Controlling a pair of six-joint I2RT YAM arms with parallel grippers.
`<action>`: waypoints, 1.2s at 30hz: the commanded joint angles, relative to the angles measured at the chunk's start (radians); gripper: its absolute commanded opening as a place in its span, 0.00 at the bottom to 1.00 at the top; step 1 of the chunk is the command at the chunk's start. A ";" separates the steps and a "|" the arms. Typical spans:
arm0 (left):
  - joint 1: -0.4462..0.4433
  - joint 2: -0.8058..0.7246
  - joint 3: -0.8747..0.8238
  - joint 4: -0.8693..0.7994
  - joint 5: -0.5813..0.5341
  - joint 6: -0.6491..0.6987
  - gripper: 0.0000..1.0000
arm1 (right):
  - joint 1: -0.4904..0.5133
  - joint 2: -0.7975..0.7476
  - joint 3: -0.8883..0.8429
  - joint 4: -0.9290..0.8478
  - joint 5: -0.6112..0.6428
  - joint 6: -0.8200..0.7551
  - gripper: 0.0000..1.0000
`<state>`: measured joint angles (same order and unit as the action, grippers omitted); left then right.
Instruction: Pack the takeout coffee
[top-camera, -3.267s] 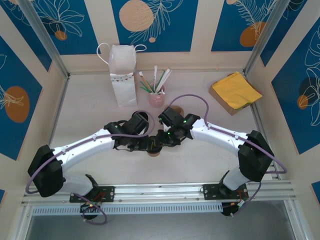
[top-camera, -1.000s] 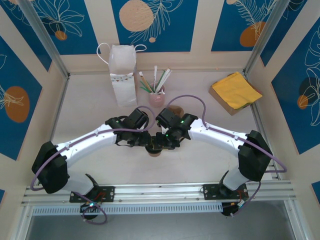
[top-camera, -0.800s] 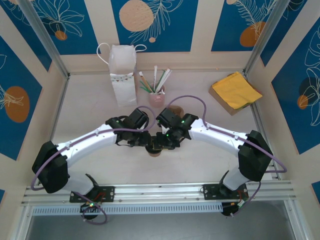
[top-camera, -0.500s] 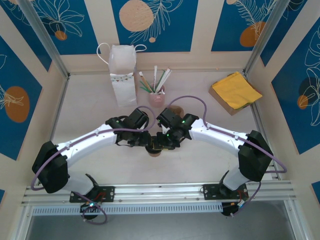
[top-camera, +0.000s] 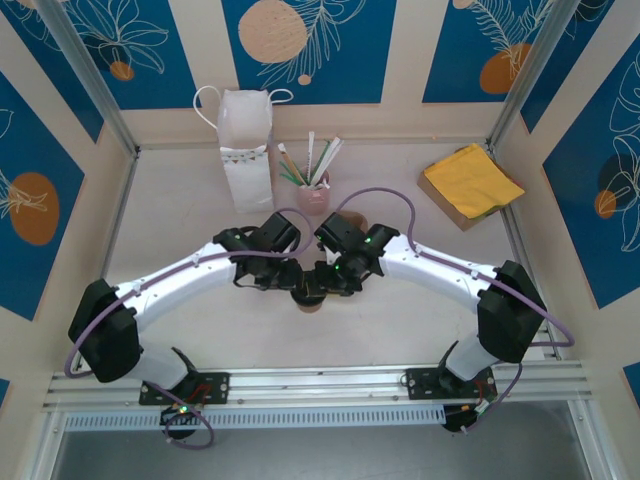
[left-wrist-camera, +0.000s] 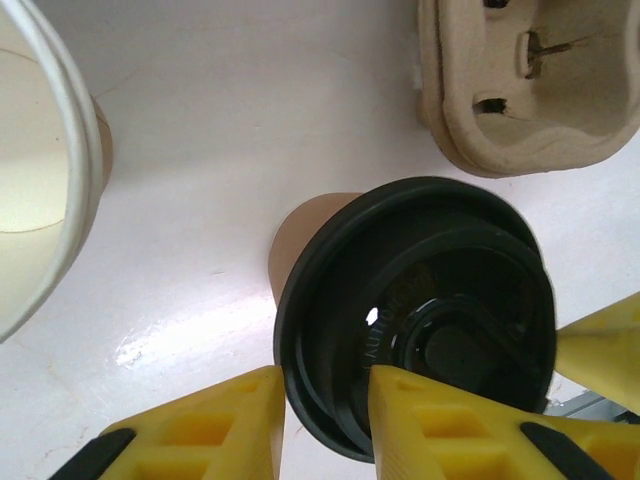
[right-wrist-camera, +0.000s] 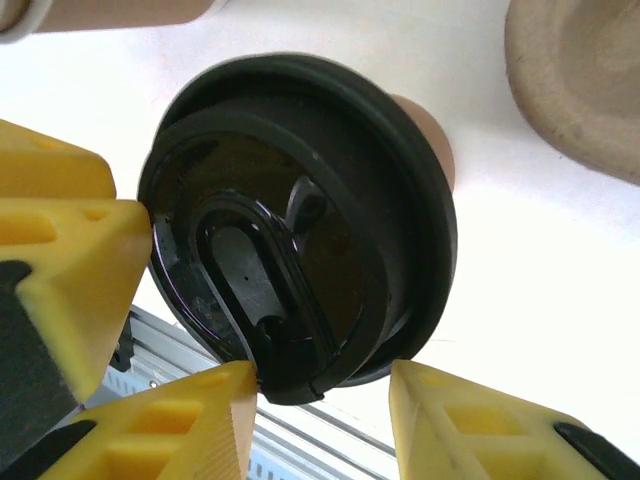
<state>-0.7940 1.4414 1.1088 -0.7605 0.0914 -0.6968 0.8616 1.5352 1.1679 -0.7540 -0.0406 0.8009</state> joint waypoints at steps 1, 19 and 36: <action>0.006 -0.004 0.056 -0.054 -0.021 0.025 0.31 | -0.004 -0.018 0.044 -0.031 0.012 -0.013 0.43; 0.107 -0.090 0.262 -0.186 -0.084 0.138 0.90 | -0.043 -0.218 0.053 -0.045 0.237 -0.036 0.74; 0.315 -0.032 0.507 -0.278 -0.232 0.240 1.00 | -0.156 -0.334 0.113 0.060 0.291 -0.251 0.99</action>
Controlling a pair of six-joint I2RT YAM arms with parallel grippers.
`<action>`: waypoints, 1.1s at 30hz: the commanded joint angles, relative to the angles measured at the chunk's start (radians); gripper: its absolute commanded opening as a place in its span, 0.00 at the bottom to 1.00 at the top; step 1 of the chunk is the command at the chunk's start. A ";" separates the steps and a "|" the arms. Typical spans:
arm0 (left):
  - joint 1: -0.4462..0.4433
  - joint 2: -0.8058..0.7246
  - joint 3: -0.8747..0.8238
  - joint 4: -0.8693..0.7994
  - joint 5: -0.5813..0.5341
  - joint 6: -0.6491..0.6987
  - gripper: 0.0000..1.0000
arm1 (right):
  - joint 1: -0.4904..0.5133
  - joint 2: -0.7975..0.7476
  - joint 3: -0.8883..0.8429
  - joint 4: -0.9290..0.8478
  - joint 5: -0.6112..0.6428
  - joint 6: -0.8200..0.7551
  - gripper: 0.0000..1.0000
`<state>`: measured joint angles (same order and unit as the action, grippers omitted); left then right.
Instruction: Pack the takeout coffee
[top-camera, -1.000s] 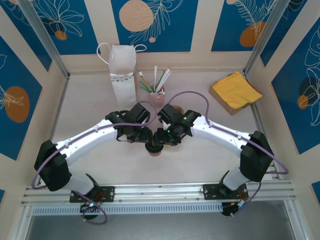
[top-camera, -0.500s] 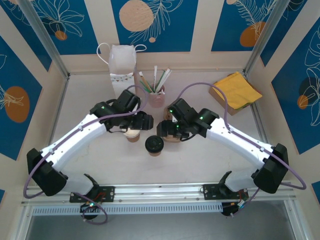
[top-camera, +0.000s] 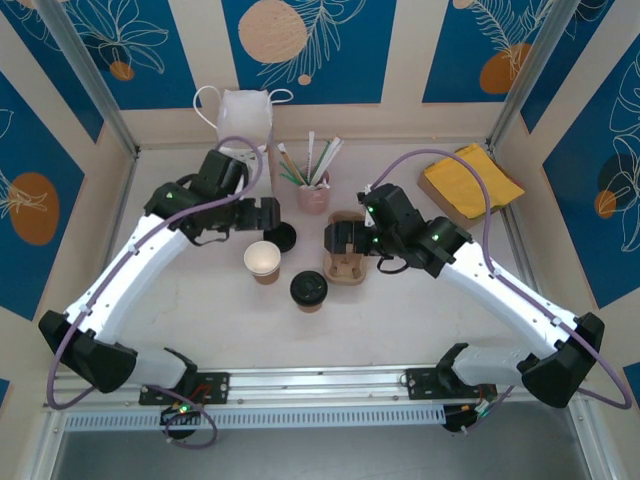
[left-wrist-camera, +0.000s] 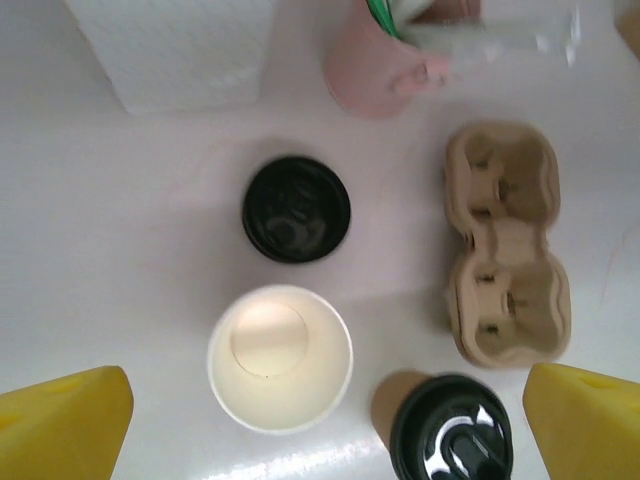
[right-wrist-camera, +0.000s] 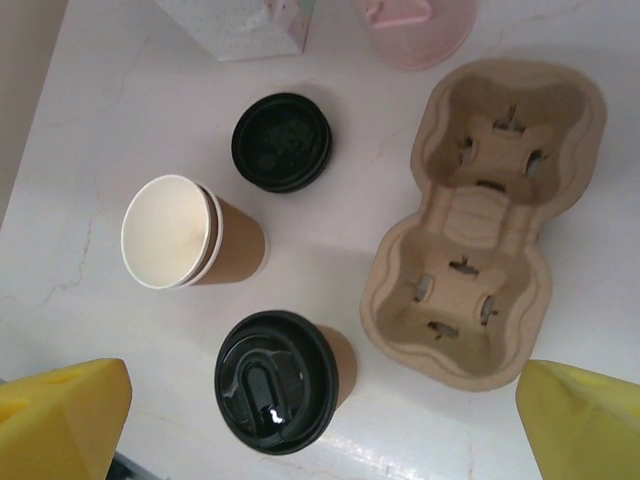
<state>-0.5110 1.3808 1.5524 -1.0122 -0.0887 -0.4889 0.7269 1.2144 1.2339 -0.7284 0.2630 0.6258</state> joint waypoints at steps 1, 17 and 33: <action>0.047 0.048 0.089 -0.030 -0.066 0.041 1.00 | -0.031 -0.011 0.059 0.039 -0.020 -0.093 0.99; 0.253 0.465 0.648 -0.125 -0.086 0.045 0.77 | -0.116 -0.008 0.101 0.082 -0.046 -0.197 0.99; 0.337 0.690 0.851 -0.127 -0.074 0.118 0.60 | -0.173 0.099 0.187 0.097 -0.111 -0.198 0.99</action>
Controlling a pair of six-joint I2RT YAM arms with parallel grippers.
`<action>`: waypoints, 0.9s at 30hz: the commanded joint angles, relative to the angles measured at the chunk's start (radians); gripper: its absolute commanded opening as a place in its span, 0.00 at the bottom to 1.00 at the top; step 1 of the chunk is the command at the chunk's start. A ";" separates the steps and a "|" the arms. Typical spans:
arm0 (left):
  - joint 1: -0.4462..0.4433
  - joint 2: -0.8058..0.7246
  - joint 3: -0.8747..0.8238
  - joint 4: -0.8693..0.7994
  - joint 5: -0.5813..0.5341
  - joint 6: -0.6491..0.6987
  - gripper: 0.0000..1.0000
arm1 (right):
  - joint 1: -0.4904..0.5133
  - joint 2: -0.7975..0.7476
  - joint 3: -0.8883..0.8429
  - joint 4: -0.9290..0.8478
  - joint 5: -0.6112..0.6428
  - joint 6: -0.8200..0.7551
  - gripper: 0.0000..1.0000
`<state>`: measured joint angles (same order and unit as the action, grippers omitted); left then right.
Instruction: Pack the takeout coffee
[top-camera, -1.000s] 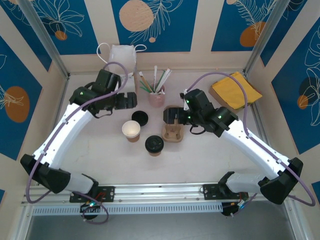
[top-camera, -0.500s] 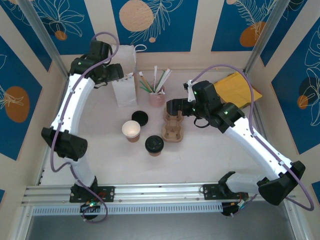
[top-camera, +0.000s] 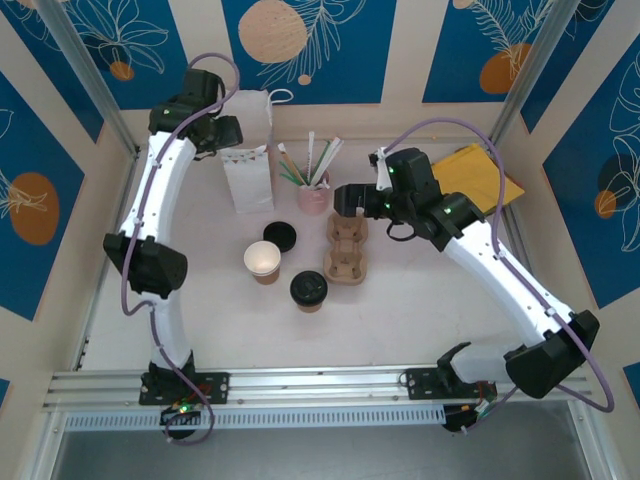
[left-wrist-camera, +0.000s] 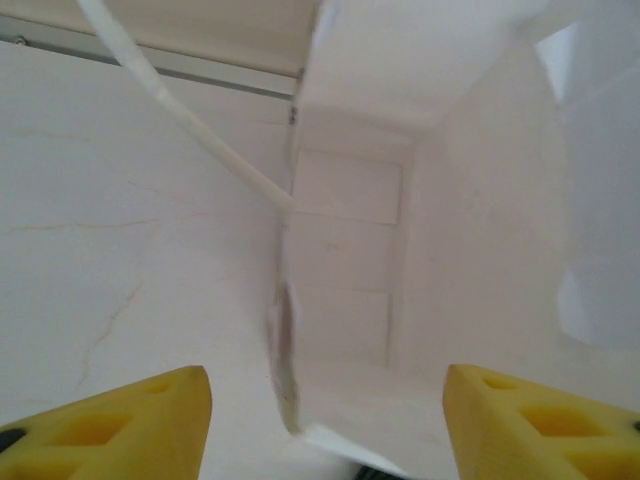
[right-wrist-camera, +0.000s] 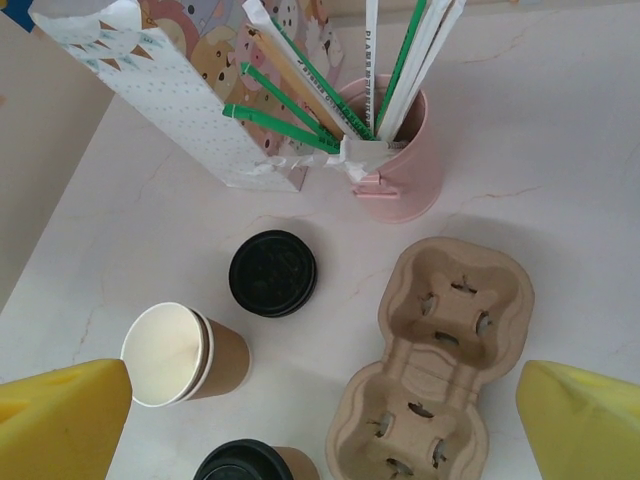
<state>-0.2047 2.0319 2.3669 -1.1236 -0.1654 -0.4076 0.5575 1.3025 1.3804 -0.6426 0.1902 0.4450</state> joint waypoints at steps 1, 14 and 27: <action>0.033 0.051 0.041 -0.007 0.012 0.053 0.58 | -0.004 0.020 0.046 0.010 -0.042 -0.017 0.99; 0.098 0.088 0.038 0.018 0.053 0.135 0.08 | -0.004 0.076 0.065 -0.014 -0.094 -0.008 0.99; 0.132 -0.192 -0.302 0.023 0.051 0.276 0.00 | -0.013 0.092 0.036 0.003 -0.148 -0.017 0.99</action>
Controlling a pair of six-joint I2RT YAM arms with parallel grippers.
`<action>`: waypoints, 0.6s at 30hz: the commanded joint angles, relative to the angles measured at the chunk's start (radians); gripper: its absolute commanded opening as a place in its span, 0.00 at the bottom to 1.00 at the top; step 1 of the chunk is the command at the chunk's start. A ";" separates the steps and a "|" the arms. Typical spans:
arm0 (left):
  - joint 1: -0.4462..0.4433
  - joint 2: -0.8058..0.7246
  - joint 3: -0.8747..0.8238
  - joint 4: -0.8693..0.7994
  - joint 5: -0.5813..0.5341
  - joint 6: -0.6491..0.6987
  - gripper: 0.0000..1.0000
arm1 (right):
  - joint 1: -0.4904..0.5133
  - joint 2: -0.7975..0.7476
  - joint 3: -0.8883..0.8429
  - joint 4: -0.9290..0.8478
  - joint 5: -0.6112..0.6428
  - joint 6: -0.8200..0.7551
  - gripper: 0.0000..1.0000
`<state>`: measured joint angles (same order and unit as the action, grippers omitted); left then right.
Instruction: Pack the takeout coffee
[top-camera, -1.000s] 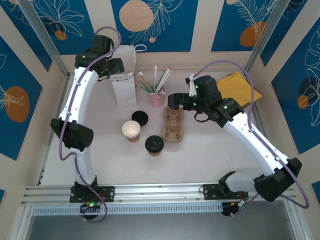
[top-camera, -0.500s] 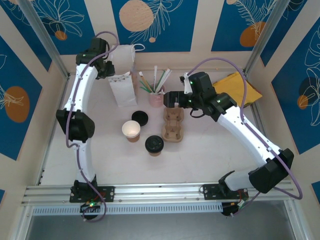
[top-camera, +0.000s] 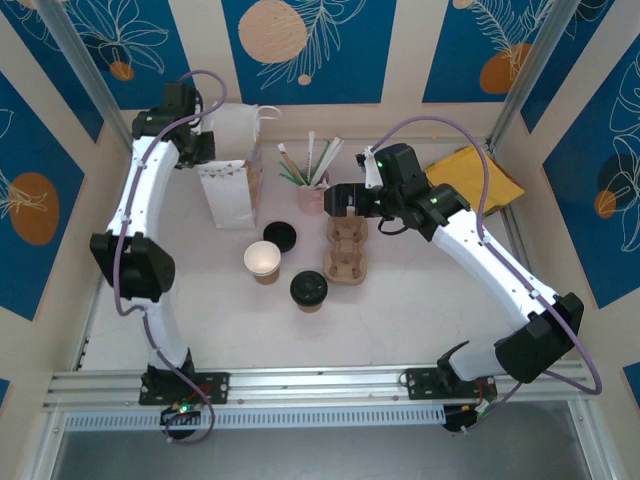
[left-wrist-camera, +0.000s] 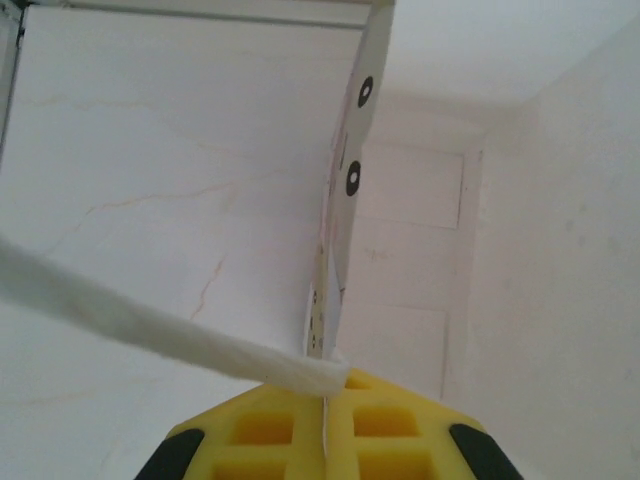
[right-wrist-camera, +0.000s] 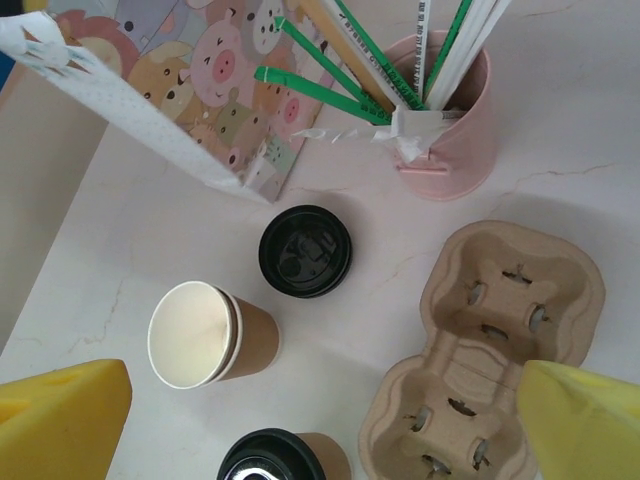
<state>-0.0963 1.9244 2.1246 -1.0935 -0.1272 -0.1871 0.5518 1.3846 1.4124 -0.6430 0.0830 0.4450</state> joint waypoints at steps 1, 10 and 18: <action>0.030 -0.106 -0.090 -0.004 0.031 0.062 0.00 | -0.007 0.011 0.003 0.003 -0.045 -0.018 0.99; 0.067 -0.352 -0.406 0.026 0.149 0.121 0.00 | -0.018 -0.015 -0.031 0.019 -0.080 -0.025 0.99; 0.083 -0.523 -0.590 0.033 0.206 0.174 0.00 | -0.023 -0.048 -0.061 0.032 -0.100 -0.020 0.99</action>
<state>-0.0246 1.4479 1.5688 -1.0557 0.0399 -0.0528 0.5343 1.3766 1.3685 -0.6334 0.0170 0.4377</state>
